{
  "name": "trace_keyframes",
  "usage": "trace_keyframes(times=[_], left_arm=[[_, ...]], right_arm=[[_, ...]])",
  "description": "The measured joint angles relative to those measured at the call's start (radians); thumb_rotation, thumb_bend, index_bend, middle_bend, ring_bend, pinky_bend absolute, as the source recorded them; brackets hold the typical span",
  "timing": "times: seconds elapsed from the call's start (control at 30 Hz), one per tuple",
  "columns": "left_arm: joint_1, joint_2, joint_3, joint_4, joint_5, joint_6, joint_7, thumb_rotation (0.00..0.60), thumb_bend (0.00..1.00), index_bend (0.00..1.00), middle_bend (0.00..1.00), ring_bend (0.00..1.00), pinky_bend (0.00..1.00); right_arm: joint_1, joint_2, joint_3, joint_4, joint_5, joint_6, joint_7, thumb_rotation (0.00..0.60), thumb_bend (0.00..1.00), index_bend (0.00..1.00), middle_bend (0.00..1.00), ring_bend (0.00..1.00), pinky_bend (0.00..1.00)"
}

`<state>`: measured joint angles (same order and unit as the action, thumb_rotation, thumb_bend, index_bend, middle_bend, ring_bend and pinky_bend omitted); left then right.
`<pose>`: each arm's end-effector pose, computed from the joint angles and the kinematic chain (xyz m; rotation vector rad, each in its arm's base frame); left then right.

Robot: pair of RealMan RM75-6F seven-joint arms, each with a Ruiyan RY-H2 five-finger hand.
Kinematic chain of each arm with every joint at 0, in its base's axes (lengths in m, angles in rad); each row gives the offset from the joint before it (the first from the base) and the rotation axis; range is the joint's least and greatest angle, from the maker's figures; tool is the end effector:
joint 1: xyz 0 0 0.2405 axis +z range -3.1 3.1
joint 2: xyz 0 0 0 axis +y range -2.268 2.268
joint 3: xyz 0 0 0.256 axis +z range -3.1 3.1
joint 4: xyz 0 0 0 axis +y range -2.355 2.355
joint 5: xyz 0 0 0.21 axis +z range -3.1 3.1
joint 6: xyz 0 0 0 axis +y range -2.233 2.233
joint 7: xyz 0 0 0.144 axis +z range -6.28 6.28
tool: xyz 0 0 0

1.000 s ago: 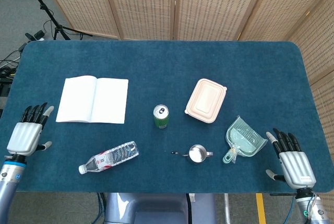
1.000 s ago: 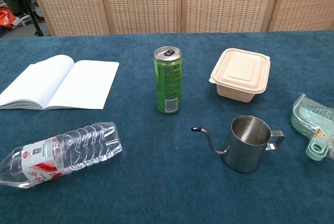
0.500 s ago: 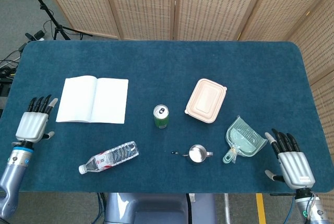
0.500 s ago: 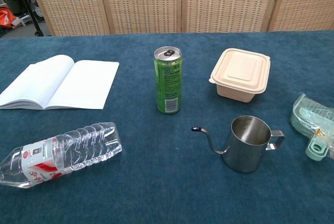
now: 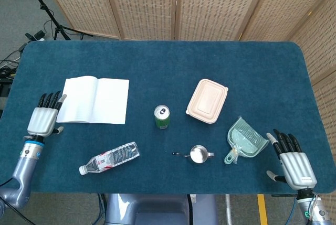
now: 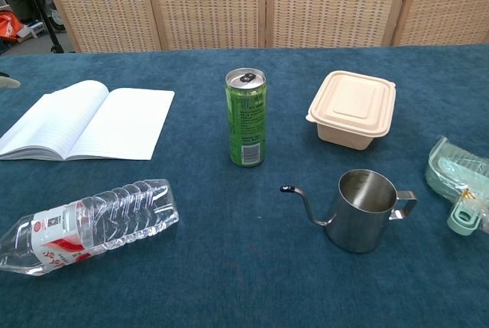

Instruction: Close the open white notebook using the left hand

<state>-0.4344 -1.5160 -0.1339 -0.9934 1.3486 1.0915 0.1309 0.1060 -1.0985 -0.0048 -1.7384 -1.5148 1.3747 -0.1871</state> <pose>-0.3356 0.3237 0.0667 -1.5885 -0.7365 -0.6298 -0.2907 -0.1716 0.1316 1.5512 -0.9334 0.7716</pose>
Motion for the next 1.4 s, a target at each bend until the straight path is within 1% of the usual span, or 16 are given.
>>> trace_keyframes(times=[0.37, 0.67, 1.17, 1.4], left_arm=[[-0.037, -0.046, -0.012, 0.034, -0.023, -0.029, 0.022, 0.600, 0.00, 0.00, 0.00, 0.00, 0.00], [-0.051, -0.060, -0.012, 0.053, -0.035, -0.049, 0.029, 0.600, 0.00, 0.00, 0.00, 0.00, 0.00], [-0.070, -0.107, -0.011, 0.120, -0.051, -0.068, 0.014, 0.600, 0.00, 0.00, 0.00, 0.00, 0.00], [-0.078, -0.130, -0.010, 0.169, -0.051, -0.071, 0.008, 0.600, 0.00, 0.00, 0.00, 0.00, 0.00]], right_arm=[[0.000, 0.004, 0.002, 0.001, 0.004, 0.000, 0.013, 0.600, 0.00, 0.00, 0.00, 0.00, 0.00], [0.002, 0.005, 0.004, 0.006, 0.008, -0.004, 0.022, 0.600, 0.00, 0.00, 0.00, 0.00, 0.00], [0.003, 0.003, 0.003, 0.006, 0.008, -0.006, 0.019, 0.600, 0.00, 0.00, 0.00, 0.00, 0.00], [0.004, 0.001, 0.002, 0.006, 0.007, -0.008, 0.016, 0.600, 0.00, 0.00, 0.00, 0.00, 0.00]])
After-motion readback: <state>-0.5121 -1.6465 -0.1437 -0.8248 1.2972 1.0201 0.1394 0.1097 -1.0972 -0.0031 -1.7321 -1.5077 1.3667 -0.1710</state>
